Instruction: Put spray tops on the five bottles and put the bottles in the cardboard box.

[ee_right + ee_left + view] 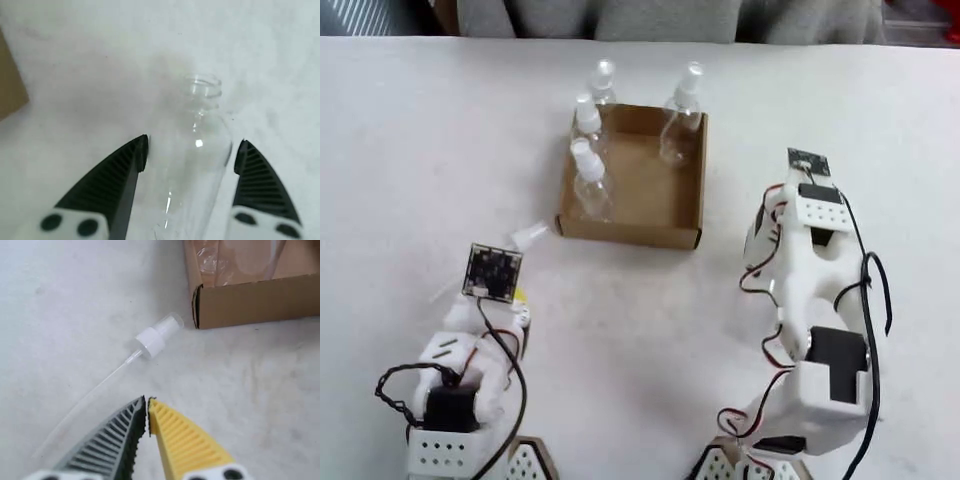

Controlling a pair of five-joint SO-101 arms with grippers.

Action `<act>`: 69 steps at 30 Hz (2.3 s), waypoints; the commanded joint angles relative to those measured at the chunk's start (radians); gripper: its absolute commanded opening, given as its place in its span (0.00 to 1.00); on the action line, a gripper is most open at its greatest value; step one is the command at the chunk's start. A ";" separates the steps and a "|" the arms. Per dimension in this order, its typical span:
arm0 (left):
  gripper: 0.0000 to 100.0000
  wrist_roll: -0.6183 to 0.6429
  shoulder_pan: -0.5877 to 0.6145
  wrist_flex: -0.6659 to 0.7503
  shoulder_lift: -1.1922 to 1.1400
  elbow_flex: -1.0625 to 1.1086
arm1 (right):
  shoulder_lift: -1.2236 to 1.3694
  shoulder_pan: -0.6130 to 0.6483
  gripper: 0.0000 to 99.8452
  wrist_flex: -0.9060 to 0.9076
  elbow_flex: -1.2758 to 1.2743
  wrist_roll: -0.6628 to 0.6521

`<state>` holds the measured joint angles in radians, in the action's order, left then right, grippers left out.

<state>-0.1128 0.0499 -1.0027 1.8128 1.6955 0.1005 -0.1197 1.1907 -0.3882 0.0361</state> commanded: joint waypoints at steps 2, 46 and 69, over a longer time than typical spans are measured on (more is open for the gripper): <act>0.03 -0.012 -0.015 0.026 0.007 -0.003 | 0.019 0.004 0.24 -0.013 0.029 0.008; 0.02 -0.011 -0.007 0.029 0.007 -0.003 | -0.001 0.031 0.02 0.001 0.035 0.002; 0.03 -0.081 0.142 -0.212 -0.443 -0.706 | -0.004 -0.107 0.02 -0.105 -0.098 0.000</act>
<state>-0.1864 0.2770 -1.0825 1.6303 1.2658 0.1343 -0.2025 1.0986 -0.4910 0.0361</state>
